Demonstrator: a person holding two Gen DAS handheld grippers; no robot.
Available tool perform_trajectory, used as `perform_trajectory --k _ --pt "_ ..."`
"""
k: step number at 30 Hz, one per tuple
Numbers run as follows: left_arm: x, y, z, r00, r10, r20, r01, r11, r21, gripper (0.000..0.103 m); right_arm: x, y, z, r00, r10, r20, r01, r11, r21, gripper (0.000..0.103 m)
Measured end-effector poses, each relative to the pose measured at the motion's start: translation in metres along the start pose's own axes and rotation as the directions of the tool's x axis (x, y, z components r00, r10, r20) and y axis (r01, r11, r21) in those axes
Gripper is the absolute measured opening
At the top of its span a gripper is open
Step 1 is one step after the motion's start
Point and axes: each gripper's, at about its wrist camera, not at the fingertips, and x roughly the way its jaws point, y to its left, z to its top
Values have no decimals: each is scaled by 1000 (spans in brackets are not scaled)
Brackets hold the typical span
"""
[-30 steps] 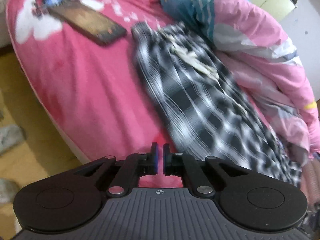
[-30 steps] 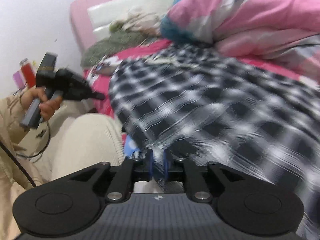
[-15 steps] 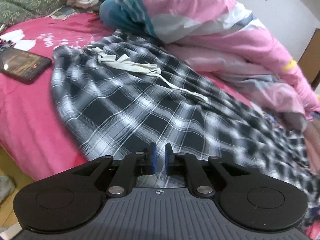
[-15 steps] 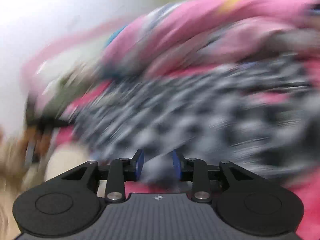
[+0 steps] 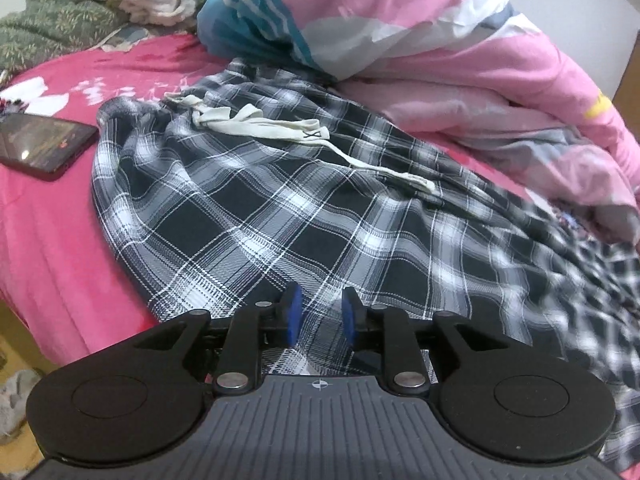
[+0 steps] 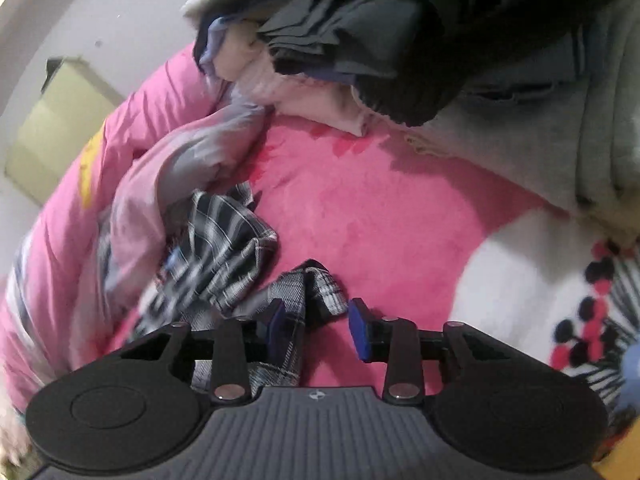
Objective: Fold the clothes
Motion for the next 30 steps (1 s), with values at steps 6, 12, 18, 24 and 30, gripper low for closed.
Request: perform_trajectory --k 6,12,18,24,30 --pt "0 1 0 1000 0 0 0 1000 -3 22 22 -3 9 999 -16 -48 19 998 62 36" --pt "1 1 -1 1000 -2 0 2 1000 -1 22 52 9 14 993 -59 -105 62 998 31 16" --pt "1 1 -1 1000 -2 0 2 1000 -1 22 22 91 -27 973 189 -135 -227 897 -379 5" --pt "1 1 -1 1000 -1 -1 1 1000 -2 22 -5 153 -66 902 352 -248 -426 638 -642 5" --pt "0 0 -1 1000 0 -3 0 1000 2 22 -14 154 -91 876 350 -333 -482 581 -656 9"
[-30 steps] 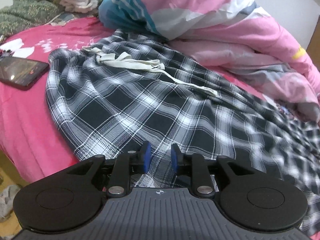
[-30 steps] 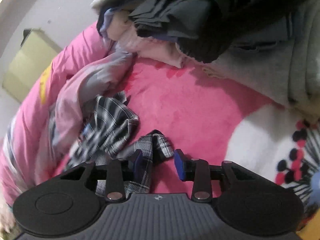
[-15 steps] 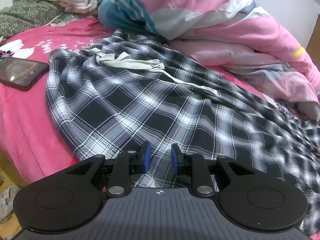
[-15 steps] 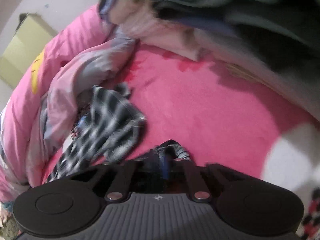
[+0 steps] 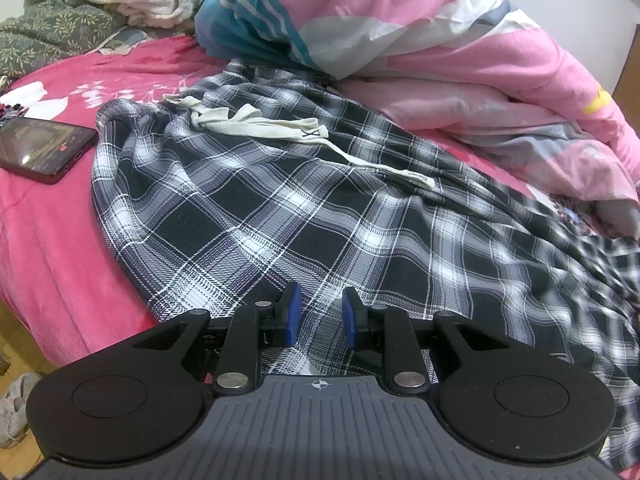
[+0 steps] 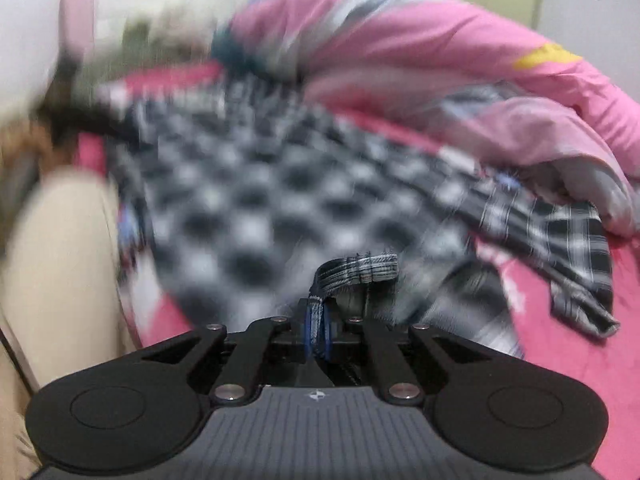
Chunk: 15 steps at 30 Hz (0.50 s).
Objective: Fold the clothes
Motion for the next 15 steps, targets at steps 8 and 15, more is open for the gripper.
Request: perform_trajectory --k 8,15 --pt "0 1 0 1000 -5 -2 5 1000 -9 22 1 28 -21 993 85 -83 -90 994 -60 34" --pt "1 2 1 1000 -15 -2 15 1000 -14 24 8 15 -20 993 63 -99 -55 995 80 34"
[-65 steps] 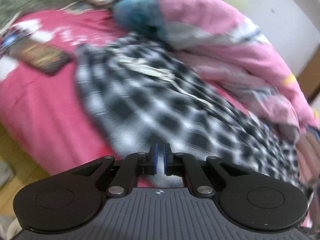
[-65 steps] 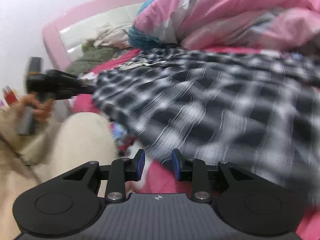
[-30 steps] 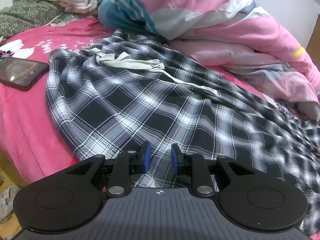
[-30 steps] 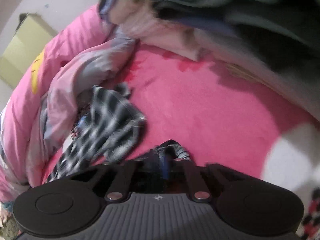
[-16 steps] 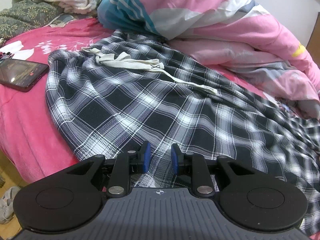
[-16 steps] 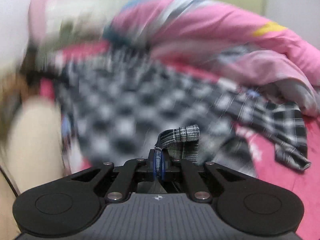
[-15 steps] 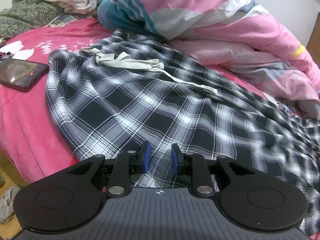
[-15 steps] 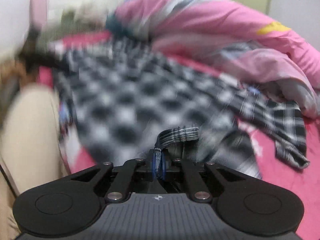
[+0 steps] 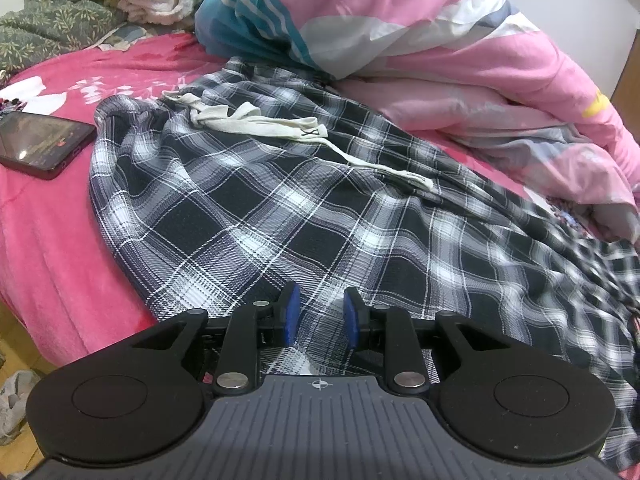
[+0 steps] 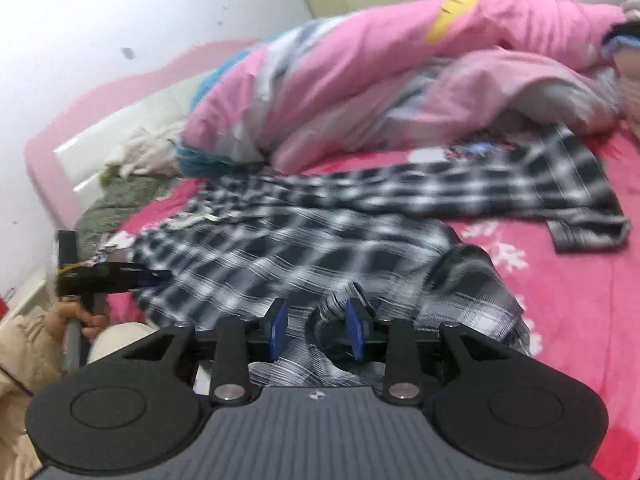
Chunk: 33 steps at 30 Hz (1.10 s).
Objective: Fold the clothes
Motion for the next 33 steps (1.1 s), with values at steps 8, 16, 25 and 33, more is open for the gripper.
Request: perform_trajectory --k 8,16,25,33 --pt "0 3 0 1000 -22 3 22 1000 -14 28 22 29 -16 988 -148 -41 145 987 -63 44" --pt "1 7 0 999 -48 1 48 998 -30 29 30 13 6 954 -295 55 291 954 72 4" --pt "2 5 1 998 -58 -7 58 998 -34 30 -134 -75 5 713 -587 384 402 791 462 3" --pt "1 1 1 999 -36 -13 36 999 -8 30 -161 -169 -87 646 -737 198 355 520 777 3"
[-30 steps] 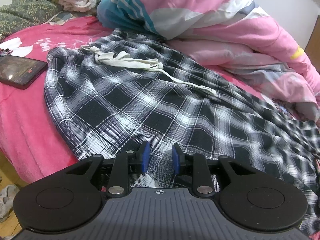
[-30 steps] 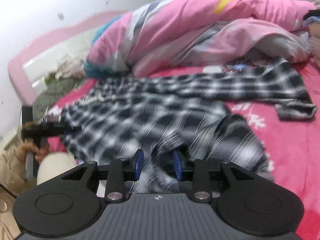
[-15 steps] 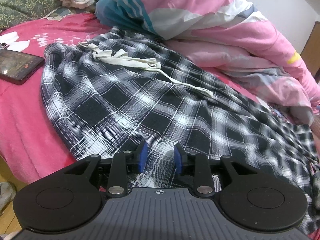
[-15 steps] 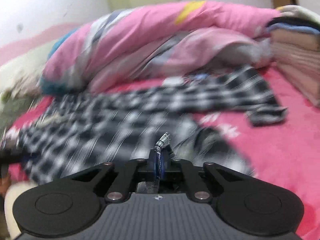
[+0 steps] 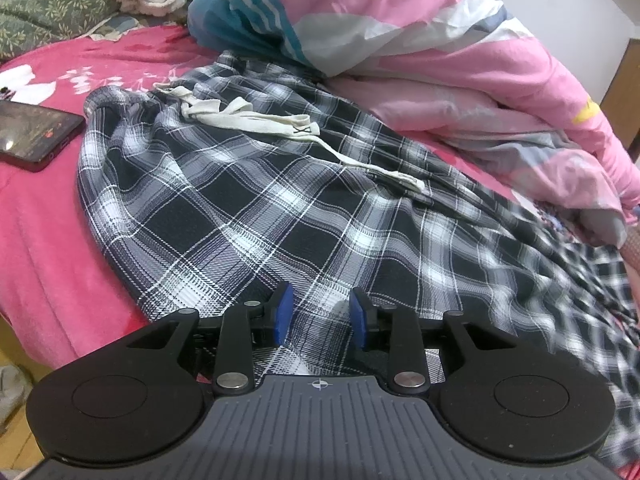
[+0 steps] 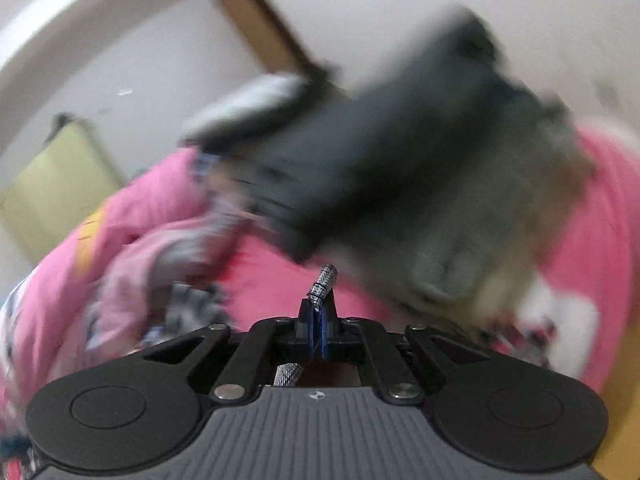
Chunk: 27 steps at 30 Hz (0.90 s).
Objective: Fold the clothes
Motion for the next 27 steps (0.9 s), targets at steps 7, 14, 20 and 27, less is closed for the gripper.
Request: perform_trajectory --k 7,14,20,27 --pt "0 -3 0 1000 19 -4 -19 1000 18 30 12 5 -11 999 43 -1 -43 996 72 3" --pt "1 -3 0 1000 26 -6 -26 999 28 30 -25 207 -107 843 477 -250 -509 554 -659 3" --pt "0 -2 -1 1000 20 -4 -20 1000 24 30 -47 234 -248 660 302 -688 -731 49 -680 3" --pt "1 -1 -1 1000 16 -5 -16 1000 20 30 -36 200 -182 771 379 -512 -635 387 -669 3"
